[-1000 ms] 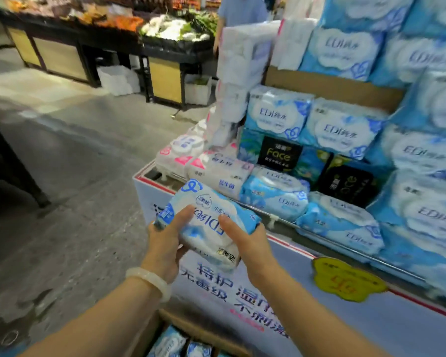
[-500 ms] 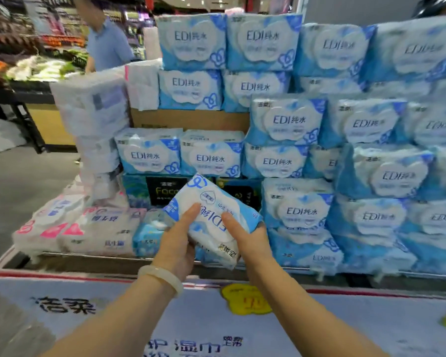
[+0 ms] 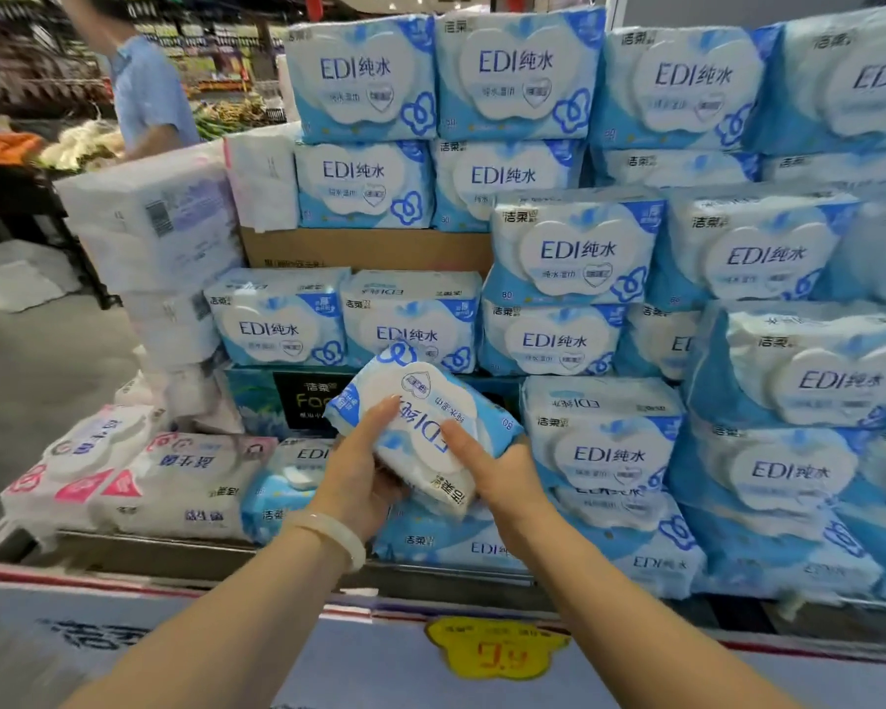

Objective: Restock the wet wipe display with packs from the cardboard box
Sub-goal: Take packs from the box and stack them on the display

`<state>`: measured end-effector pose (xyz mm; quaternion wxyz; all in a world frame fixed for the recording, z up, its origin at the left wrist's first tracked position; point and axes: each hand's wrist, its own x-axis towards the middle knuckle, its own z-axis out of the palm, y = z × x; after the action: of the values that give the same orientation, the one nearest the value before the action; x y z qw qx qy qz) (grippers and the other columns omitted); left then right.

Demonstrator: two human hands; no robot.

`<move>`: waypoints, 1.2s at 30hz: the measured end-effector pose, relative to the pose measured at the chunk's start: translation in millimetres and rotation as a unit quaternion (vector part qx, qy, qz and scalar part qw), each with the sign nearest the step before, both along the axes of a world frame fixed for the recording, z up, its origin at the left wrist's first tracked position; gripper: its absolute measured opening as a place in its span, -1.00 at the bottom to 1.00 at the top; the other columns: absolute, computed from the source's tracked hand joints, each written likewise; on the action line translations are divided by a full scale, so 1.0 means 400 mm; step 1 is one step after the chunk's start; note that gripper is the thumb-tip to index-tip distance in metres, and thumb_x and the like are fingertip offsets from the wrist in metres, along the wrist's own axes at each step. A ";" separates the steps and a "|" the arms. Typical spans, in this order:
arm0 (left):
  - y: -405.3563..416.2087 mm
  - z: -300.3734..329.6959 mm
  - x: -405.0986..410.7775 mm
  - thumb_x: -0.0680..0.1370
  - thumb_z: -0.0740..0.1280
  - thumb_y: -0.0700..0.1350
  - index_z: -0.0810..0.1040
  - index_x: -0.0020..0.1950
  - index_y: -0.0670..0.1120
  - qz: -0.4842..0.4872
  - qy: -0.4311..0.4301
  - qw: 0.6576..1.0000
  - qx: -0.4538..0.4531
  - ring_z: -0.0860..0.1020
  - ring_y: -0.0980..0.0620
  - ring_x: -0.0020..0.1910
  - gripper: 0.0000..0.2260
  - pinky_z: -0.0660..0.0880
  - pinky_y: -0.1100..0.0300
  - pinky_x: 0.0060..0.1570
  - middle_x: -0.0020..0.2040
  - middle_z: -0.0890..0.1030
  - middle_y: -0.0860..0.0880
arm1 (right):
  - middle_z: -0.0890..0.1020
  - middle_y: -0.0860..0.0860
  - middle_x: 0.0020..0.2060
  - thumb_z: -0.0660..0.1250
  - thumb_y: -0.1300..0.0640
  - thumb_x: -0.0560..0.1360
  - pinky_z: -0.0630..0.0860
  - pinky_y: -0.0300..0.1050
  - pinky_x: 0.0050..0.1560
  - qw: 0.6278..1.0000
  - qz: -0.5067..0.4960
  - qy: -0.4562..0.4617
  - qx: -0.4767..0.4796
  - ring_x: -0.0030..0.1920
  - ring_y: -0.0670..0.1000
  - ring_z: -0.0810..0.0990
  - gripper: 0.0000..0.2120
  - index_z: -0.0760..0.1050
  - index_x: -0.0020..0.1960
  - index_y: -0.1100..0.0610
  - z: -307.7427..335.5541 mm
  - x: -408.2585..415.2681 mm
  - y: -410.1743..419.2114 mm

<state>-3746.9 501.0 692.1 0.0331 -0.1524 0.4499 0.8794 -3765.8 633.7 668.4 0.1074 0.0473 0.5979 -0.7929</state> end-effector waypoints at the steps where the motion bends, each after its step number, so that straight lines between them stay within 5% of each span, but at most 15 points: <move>1: -0.010 0.013 -0.013 0.39 0.43 -0.04 0.51 0.29 -0.15 0.014 0.008 0.999 -0.033 0.65 -0.14 0.00 -0.51 0.63 0.06 -0.17 0.14 0.64 -0.19 | 0.68 0.13 0.07 0.54 -0.02 0.22 0.61 0.03 0.05 1.000 0.027 -0.009 0.005 0.01 0.10 0.67 -0.41 0.54 0.18 0.19 0.007 -0.001 0.003; 3: -0.031 0.050 -0.034 0.37 0.46 -0.15 0.53 0.21 -0.19 0.050 0.041 0.992 -0.107 0.67 -0.11 -0.18 -0.58 0.60 0.14 -0.35 0.02 0.66 -0.20 | 0.67 0.13 0.09 0.56 -0.17 0.10 0.61 0.02 0.05 0.997 0.060 -0.028 0.047 0.04 0.09 0.66 -0.21 0.53 0.21 0.22 0.027 0.005 0.003; 6: -0.076 0.098 -0.058 0.18 0.58 -0.16 0.45 0.16 -0.10 0.036 0.107 0.949 -0.295 0.64 -0.13 -0.01 -0.40 0.62 0.00 -0.12 0.07 0.62 -0.17 | 0.48 0.08 0.30 0.53 -0.16 0.27 0.48 0.00 0.23 0.974 0.059 -0.016 0.219 0.27 0.08 0.49 -0.07 0.22 0.43 0.27 0.062 0.029 0.014; 9: -0.082 0.132 -0.065 0.15 0.60 -0.11 0.29 0.37 0.10 -0.090 0.135 0.791 -0.590 0.46 0.00 0.27 -0.14 0.47 -0.02 0.24 0.27 0.48 0.02 | 0.28 0.04 0.45 0.51 -0.15 0.31 0.33 0.03 0.40 0.940 0.033 0.087 0.327 0.44 0.07 0.28 -0.02 0.05 0.51 0.14 0.094 0.044 0.033; 12: -0.018 0.124 -0.088 0.20 0.58 0.01 0.04 0.51 0.04 -0.186 0.169 0.634 -0.732 0.35 -0.07 0.36 0.03 0.38 0.01 0.33 0.37 0.40 -0.07 | 0.06 0.00 0.54 0.52 -0.02 0.33 0.13 0.00 0.49 0.893 0.055 0.169 0.413 0.53 0.02 0.06 0.04 -0.11 0.56 0.02 0.125 0.025 0.052; 15: 0.057 0.085 -0.121 0.29 0.53 0.05 0.04 0.50 -0.10 -0.235 0.198 0.531 -0.790 0.33 -0.14 0.40 -0.05 0.30 0.02 0.38 0.34 0.43 -0.14 | 0.04 0.02 0.54 0.48 0.07 0.37 0.12 -0.04 0.50 0.789 0.125 0.240 0.552 0.54 0.05 0.03 -0.07 -0.02 0.55 -0.01 0.147 -0.010 0.080; 18: 0.038 0.083 -0.136 0.28 0.49 0.22 0.09 0.52 -0.01 -0.221 0.173 0.460 -0.843 -0.04 -0.05 0.55 -0.06 -0.12 -0.06 0.52 0.54 0.11 -0.07 | 0.16 0.06 0.49 0.45 0.02 0.40 0.18 -0.02 0.47 0.701 0.170 0.254 0.645 0.49 0.12 0.13 -0.24 0.17 0.49 0.05 0.158 -0.036 0.103; 20: -0.021 0.084 -0.130 0.23 0.49 0.29 0.06 0.53 0.04 -0.205 0.124 0.478 -0.845 -0.03 -0.05 0.55 0.01 -0.07 -0.11 0.52 0.56 0.02 -0.02 | 0.24 0.07 0.46 0.44 0.00 0.41 0.21 0.04 0.47 0.675 0.173 0.250 0.672 0.46 0.12 0.21 -0.28 0.20 0.47 0.04 0.158 -0.052 0.109; 24: -0.082 0.071 -0.098 0.26 0.58 0.03 0.01 0.53 0.00 -0.195 0.047 0.709 -0.677 0.40 -0.06 0.34 0.02 0.39 0.17 0.25 0.44 0.33 -0.09 | 0.16 0.04 0.53 0.42 -0.08 0.41 -0.14 0.16 0.54 0.630 0.179 0.244 0.715 0.55 0.07 0.08 -0.21 0.11 0.52 -0.04 0.145 -0.081 0.097; 26: -0.068 0.046 -0.097 0.31 0.57 -0.09 0.07 0.52 0.01 -0.189 0.045 0.761 -0.618 0.57 -0.04 0.16 -0.06 0.46 0.30 -0.01 0.26 0.53 -0.14 | 0.10 0.02 0.55 0.41 -0.12 0.41 -0.22 0.18 0.53 0.611 0.186 0.242 0.731 0.56 0.06 0.00 -0.18 0.06 0.54 -0.06 0.136 -0.092 0.088; 29: -0.056 0.026 -0.112 0.28 0.59 -0.13 0.18 0.47 -0.02 -0.160 0.068 0.779 -0.602 0.61 0.03 -0.05 -0.12 0.56 0.20 0.02 0.03 0.61 -0.07 | 0.12 0.00 0.54 0.44 -0.14 0.38 -0.21 0.18 0.52 0.604 0.181 0.235 0.740 0.56 0.06 0.00 -0.13 0.03 0.54 -0.05 0.131 -0.102 0.086; 36: -0.050 0.005 -0.102 0.30 0.58 -0.08 0.06 0.52 0.00 -0.156 0.076 0.759 -0.628 0.55 -0.08 0.14 -0.06 0.50 0.11 0.16 0.20 0.55 -0.10 | 0.05 -0.01 0.54 0.46 -0.19 0.33 -0.05 0.25 0.51 0.605 0.191 0.223 0.740 0.55 0.07 -0.03 -0.04 -0.01 0.54 -0.03 0.129 -0.098 0.078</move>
<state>-3787.9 481.0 694.3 0.0322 0.0003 0.9197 0.3913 -3805.0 664.8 720.2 0.0482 -0.1827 0.9816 -0.0277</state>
